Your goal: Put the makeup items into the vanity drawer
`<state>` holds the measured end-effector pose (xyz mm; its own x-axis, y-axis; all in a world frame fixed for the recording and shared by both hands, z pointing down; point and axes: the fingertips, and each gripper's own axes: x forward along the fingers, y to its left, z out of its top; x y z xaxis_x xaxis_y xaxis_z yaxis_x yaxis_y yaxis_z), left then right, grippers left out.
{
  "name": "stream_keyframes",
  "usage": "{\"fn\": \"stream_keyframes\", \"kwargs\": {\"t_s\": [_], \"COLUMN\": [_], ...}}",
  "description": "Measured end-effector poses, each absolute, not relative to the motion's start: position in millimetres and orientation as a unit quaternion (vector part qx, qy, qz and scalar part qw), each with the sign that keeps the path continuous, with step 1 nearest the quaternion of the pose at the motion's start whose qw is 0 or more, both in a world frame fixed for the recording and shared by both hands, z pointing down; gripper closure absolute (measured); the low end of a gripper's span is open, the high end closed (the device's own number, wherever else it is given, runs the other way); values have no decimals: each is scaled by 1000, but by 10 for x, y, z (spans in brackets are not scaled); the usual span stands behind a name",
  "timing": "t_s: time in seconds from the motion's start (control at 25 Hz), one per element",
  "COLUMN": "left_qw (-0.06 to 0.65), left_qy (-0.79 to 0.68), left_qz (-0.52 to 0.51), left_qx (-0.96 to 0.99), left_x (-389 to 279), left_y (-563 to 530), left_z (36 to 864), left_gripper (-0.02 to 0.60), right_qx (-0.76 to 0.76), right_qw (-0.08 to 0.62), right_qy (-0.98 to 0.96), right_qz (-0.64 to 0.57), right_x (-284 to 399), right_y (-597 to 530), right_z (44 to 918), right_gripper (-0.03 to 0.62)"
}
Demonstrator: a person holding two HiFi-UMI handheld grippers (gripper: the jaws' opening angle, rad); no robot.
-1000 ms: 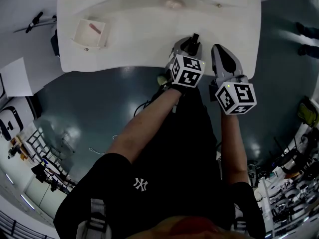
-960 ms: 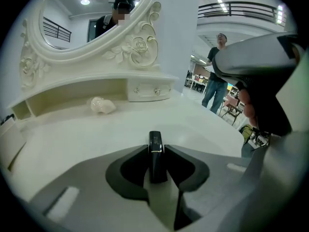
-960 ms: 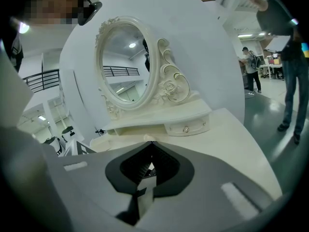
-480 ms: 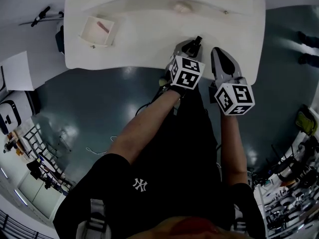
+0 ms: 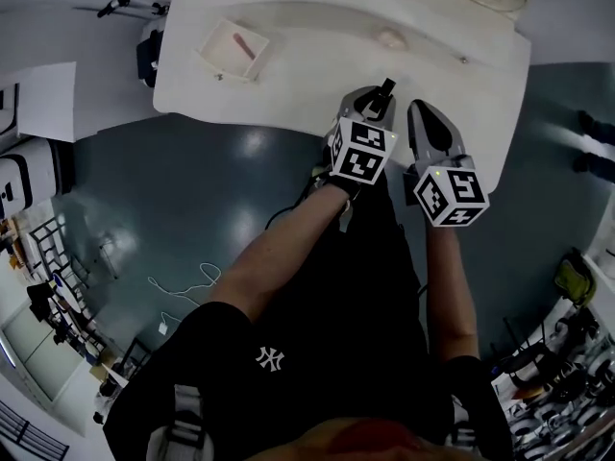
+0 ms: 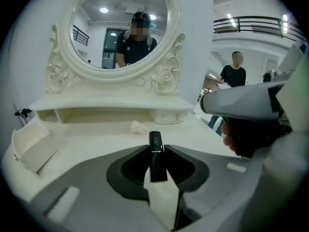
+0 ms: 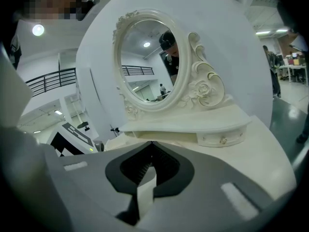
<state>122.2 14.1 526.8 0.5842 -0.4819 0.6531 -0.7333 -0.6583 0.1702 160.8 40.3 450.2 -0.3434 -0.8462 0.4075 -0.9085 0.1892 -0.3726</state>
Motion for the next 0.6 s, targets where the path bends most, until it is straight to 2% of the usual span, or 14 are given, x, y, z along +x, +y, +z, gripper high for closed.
{"fn": "stream_keyframes", "kwargs": {"t_s": [0.6], "left_qw": [220], "left_qy": [-447], "left_qz": [232], "left_qx": [836], "left_x": [171], "left_y": [-240], "left_z": [4675], "left_gripper": [483], "right_qx": [501], "right_qw": [74], "right_qy": [-827], "right_qz": [244], "right_x": [673], "right_y": [75], "right_z": [4155], "right_gripper": [572]}}
